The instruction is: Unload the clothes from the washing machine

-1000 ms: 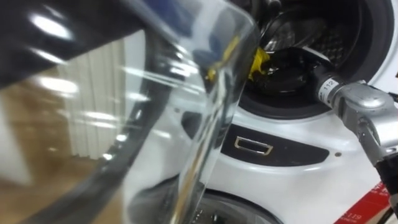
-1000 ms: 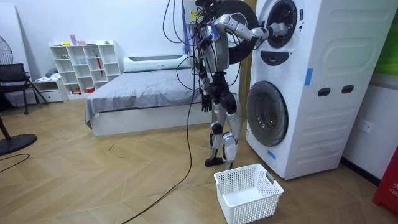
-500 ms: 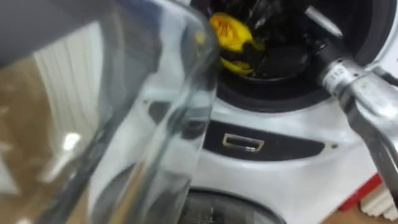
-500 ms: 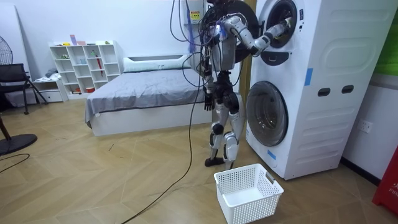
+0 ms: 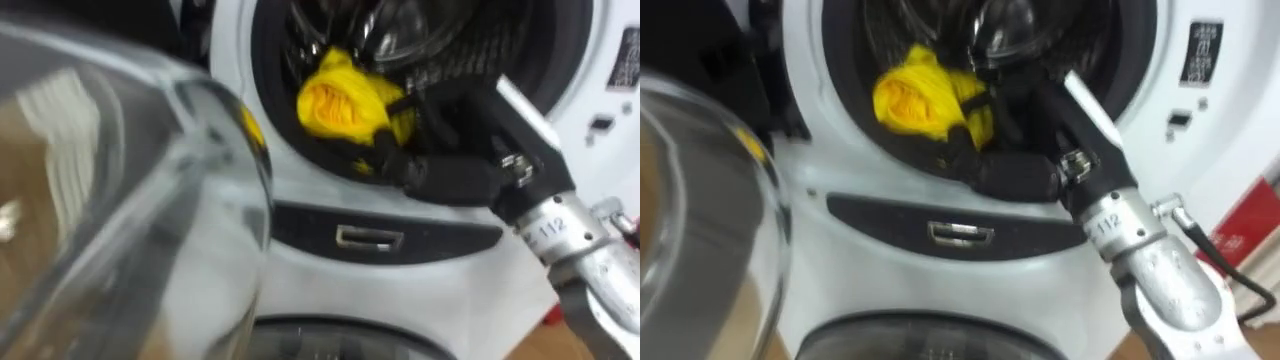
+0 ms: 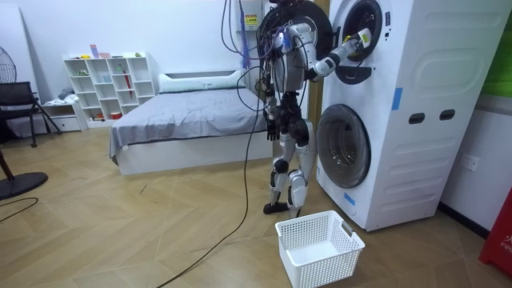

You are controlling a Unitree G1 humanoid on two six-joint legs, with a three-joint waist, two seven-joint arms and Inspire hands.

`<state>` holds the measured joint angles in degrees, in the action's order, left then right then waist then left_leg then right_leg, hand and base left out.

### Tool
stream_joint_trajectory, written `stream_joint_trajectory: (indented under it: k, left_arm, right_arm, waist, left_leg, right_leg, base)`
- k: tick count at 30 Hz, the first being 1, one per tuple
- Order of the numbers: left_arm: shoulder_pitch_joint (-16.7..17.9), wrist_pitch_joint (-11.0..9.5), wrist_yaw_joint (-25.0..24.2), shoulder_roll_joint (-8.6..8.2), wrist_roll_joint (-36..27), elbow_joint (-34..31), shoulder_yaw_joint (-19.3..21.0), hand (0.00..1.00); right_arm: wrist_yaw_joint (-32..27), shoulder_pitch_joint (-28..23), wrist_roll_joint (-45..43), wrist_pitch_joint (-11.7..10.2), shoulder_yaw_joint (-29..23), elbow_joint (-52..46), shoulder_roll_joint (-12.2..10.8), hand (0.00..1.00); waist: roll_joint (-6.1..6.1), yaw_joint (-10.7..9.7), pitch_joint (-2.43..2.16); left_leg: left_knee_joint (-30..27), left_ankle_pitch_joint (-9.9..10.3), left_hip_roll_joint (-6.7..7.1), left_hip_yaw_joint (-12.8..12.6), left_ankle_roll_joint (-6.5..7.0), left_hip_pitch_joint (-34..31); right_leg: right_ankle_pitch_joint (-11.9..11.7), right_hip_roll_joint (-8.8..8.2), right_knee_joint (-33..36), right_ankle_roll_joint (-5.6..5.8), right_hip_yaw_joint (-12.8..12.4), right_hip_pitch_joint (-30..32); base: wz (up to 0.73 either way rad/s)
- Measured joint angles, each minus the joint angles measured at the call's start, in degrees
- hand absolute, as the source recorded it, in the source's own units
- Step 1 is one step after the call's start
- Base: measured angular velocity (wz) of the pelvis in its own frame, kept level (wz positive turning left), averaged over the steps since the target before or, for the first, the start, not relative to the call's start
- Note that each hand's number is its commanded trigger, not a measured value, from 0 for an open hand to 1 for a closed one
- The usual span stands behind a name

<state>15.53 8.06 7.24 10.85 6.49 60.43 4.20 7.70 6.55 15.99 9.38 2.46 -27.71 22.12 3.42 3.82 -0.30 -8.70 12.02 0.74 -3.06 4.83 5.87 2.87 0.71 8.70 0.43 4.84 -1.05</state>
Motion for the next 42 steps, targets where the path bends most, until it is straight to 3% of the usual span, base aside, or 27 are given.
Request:
stream_joint_trajectory:
  k: [6,9,13,16,25,29,33,42]
  left_arm:
    - [-0.5,-2.2,1.6,-0.17,0.1,2.0,0.0,0.0]
    - [-0.2,-2.2,2.9,-0.49,0.1,2.2,0.0,0.0]
    - [-0.4,-2.5,3.8,-0.74,-0.1,3.6,0.0,0.0]
    - [-0.4,-3.0,3.9,-0.78,-0.1,4.1,-0.1,0.0]
    - [-0.3,-4.6,3.5,-0.86,0.7,3.7,-0.5,0.0]
    - [0.0,-6.0,3.0,-0.82,0.8,4.0,-0.4,0.0]
    - [0.5,-6.2,1.9,-0.75,0.8,4.0,0.2,0.0]
    - [0.4,-6.9,1.1,-0.91,1.6,4.1,0.2,0.0]
  right_arm:
    - [0.1,-2.2,0.4,-2.1,-0.5,-0.3,-0.4,1.0]
    - [0.1,-3.6,0.4,-3.2,-1.2,-0.6,-2.1,1.0]
    - [0.1,-4.1,0.5,-4.1,-1.2,-0.5,-2.4,1.0]
    - [0.3,-5.5,0.5,-6.0,-1.5,-0.4,-2.5,1.0]
    - [3.9,-5.5,4.3,-6.1,-1.8,-0.8,-2.7,1.0]
    - [7.9,-5.5,11.0,-6.1,-3.6,-1.6,-4.1,1.0]
    - [10.7,-5.5,19.9,-6.1,-5.6,-1.7,-3.9,1.0]
    - [15.6,-5.5,30.1,-6.1,-7.0,-2.6,-3.8,1.0]
  waist:
    - [0.01,-0.2,0.0]
    - [-0.04,-0.1,0.01]
    - [-0.12,-0.1,0.04]
    - [-0.13,-0.1,0.05]
    - [-0.04,-0.2,0.01]
    - [-0.24,-0.3,0.04]
    - [-0.22,-0.3,0.04]
    - [0.19,-0.6,-0.22]
  left_leg:
    - [-0.1,0.1,0.0,-0.3,0.07,0.0]
    - [-0.1,0.1,0.0,-0.3,0.08,0.0]
    - [-0.1,0.1,0.0,-0.1,0.09,0.0]
    - [-0.3,0.2,0.0,0.1,0.1,-0.2]
    - [-0.3,0.2,0.04,-0.2,0.1,-0.3]
    - [-0.5,0.2,0.03,-0.5,0.06,-0.3]
    - [-0.5,0.2,0.03,-1.0,0.05,-0.3]
    - [-0.7,0.4,0.0,-1.6,-0.15,-0.3]
  right_leg:
    - [0.0,-0.02,0.0,0.0,0.0,0.0]
    - [0.0,-0.02,0.0,0.0,0.0,0.0]
    - [0.0,-0.04,0.0,0.0,0.0,0.0]
    - [0.0,-0.07,0.0,0.0,0.1,0.1]
    - [0.0,-0.04,-0.1,0.0,0.0,0.2]
    - [0.0,0.03,0.0,0.0,0.0,0.2]
    - [0.0,0.04,0.0,-0.02,-0.2,0.3]
    - [0.0,0.26,0.1,-0.07,-1.2,0.7]
  base:
    - [-0.01]
    - [0.0]
    - [0.01]
    - [0.04]
    - [-0.02]
    - [-0.04]
    - [-0.06]
    - [-0.06]
